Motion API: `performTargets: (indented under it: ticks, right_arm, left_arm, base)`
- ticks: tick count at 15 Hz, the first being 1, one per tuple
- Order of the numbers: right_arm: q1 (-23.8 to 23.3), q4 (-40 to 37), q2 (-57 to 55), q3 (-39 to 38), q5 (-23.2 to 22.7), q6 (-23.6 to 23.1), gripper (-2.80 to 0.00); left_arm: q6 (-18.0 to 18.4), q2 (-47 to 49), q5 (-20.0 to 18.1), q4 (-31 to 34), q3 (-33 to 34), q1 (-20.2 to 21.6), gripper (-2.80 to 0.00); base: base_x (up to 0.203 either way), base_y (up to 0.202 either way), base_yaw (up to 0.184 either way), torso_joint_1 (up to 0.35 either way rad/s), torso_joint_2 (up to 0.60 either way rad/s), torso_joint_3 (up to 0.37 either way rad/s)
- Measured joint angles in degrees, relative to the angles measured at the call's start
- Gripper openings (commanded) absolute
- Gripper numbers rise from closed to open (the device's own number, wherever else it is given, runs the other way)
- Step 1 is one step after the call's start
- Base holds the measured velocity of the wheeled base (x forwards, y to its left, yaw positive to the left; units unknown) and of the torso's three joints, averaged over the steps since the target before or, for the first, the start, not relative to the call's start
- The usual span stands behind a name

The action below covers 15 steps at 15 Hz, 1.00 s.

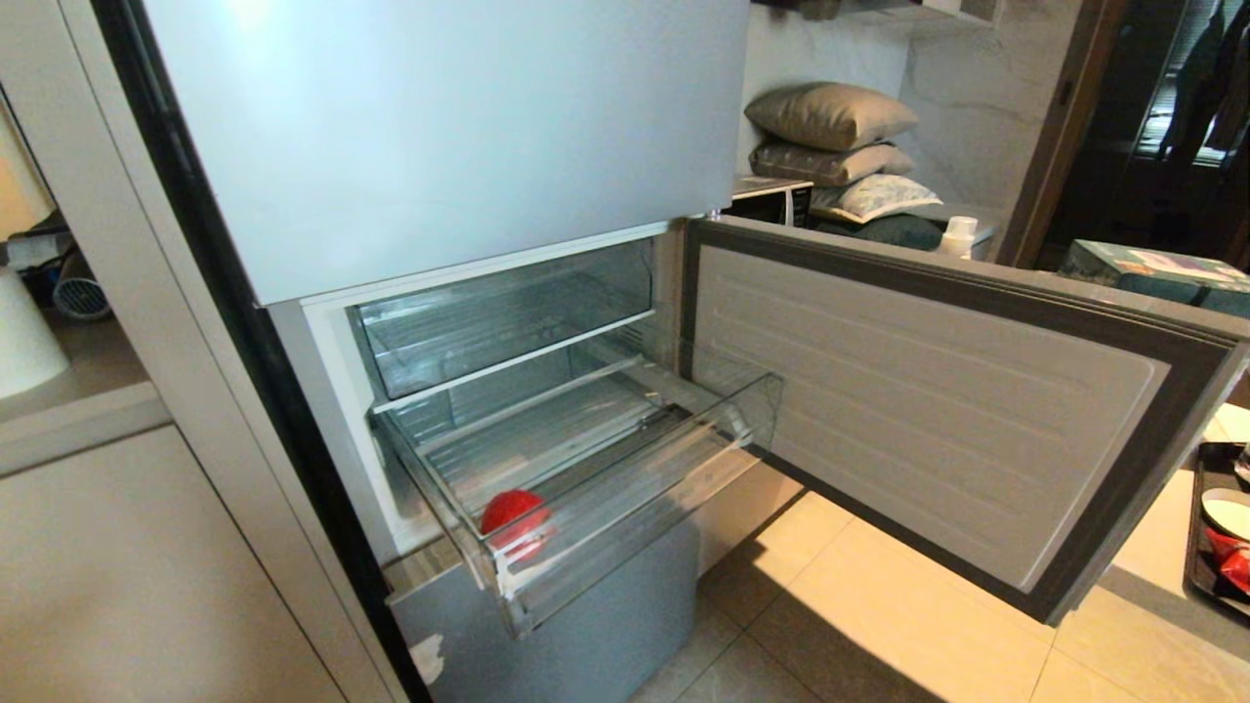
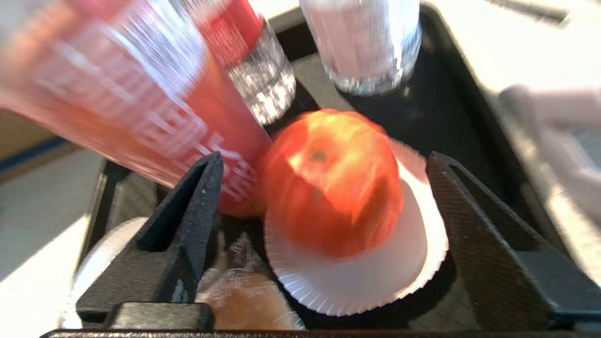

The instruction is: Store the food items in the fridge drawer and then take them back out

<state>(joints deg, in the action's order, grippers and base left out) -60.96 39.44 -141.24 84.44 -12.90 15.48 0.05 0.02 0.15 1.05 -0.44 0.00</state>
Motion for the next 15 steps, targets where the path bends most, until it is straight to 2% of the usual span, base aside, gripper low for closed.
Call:
performTargets:
  ticks: [1, 2, 7, 11, 13, 15]
  right_arm:
    - [-0.23, -0.02, 1.41, -1.06, 0.02, 0.00, 0.00]
    - [-0.54, -0.04, 2.95, -2.59, 0.02, 0.02, -2.80]
    - [-2.37, -0.10, 17.15, -15.85, 0.00, -0.05, -2.80]
    - [-2.52, 0.09, 38.52, -36.05, -2.77, -2.37, -2.80]
    - [-0.01, 0.16, 50.52, -47.61, -4.79, -4.40, -2.80]
    - [8.33, 0.13, 63.20, -59.39, -5.66, -5.66, -2.80]
  left_arm:
    - [-0.02, 0.00, 0.01, 0.00, 0.00, 0.00, -2.80]
    - [0.00, 0.00, -0.03, 0.00, 0.00, 0.00, -2.80]
    - [-0.02, 0.00, -0.03, 0.00, 0.00, 0.02, -2.80]
    - [0.00, 0.00, -0.02, -0.01, 0.00, 0.00, -2.80]
    - [0.00, 0.00, -0.04, 0.02, 0.00, 0.00, -2.80]
    - [0.02, 0.00, -0.02, 0.00, 0.00, 0.00, -2.80]
  base:
    - [0.000, 0.000, 0.000, 0.000, 0.00, 0.000]
    - [0.000, 0.000, 0.000, 0.000, 0.00, 0.000]
    - [0.000, 0.000, 0.000, 0.000, 0.00, 0.000]
    - [0.000, 0.000, 0.000, 0.000, 0.00, 0.000]
    - [0.000, 0.000, 0.000, 0.000, 0.00, 0.000]
    - [0.000, 0.000, 0.000, 0.000, 0.00, 0.000]
